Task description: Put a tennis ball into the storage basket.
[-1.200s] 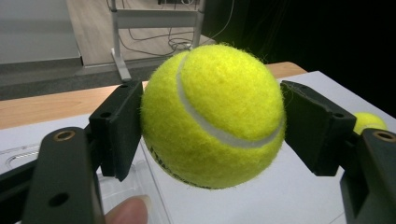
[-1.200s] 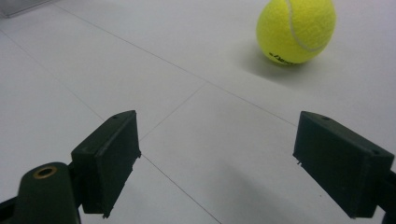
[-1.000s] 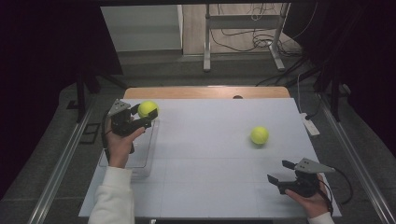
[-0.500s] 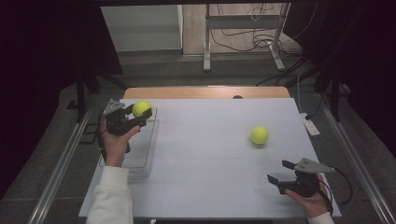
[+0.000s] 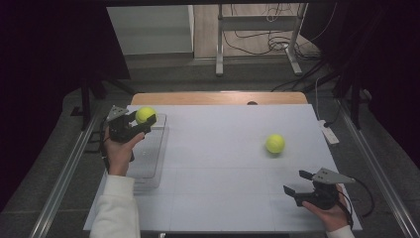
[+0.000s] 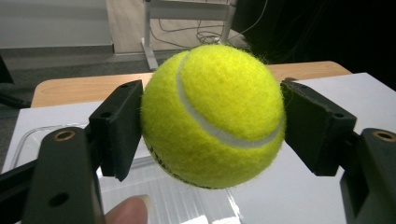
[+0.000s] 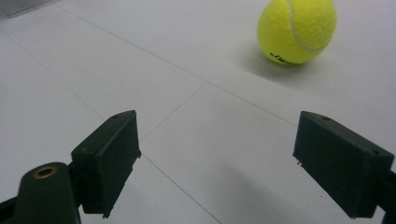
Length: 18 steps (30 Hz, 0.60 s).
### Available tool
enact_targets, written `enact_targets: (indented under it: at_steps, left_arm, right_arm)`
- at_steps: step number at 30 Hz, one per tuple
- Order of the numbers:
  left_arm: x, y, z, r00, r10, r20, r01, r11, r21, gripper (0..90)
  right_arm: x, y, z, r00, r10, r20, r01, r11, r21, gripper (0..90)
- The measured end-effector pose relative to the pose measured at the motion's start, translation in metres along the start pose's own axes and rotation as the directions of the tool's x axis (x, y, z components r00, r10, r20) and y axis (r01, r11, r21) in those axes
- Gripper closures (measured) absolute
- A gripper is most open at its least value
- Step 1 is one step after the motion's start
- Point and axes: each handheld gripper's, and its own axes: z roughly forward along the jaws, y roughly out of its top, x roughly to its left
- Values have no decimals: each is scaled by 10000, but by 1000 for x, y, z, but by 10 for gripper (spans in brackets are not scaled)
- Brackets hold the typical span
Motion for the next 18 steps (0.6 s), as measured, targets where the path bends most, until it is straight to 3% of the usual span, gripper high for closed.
enact_targets:
  at_steps: [18]
  left_arm:
    - [13, -2, 5, 9985, -56, -553, 69, 9997, 232, 264]
  right_arm:
    - [0, 0, 0, 10000, 12, 0, -12, 10000, -6, 145]
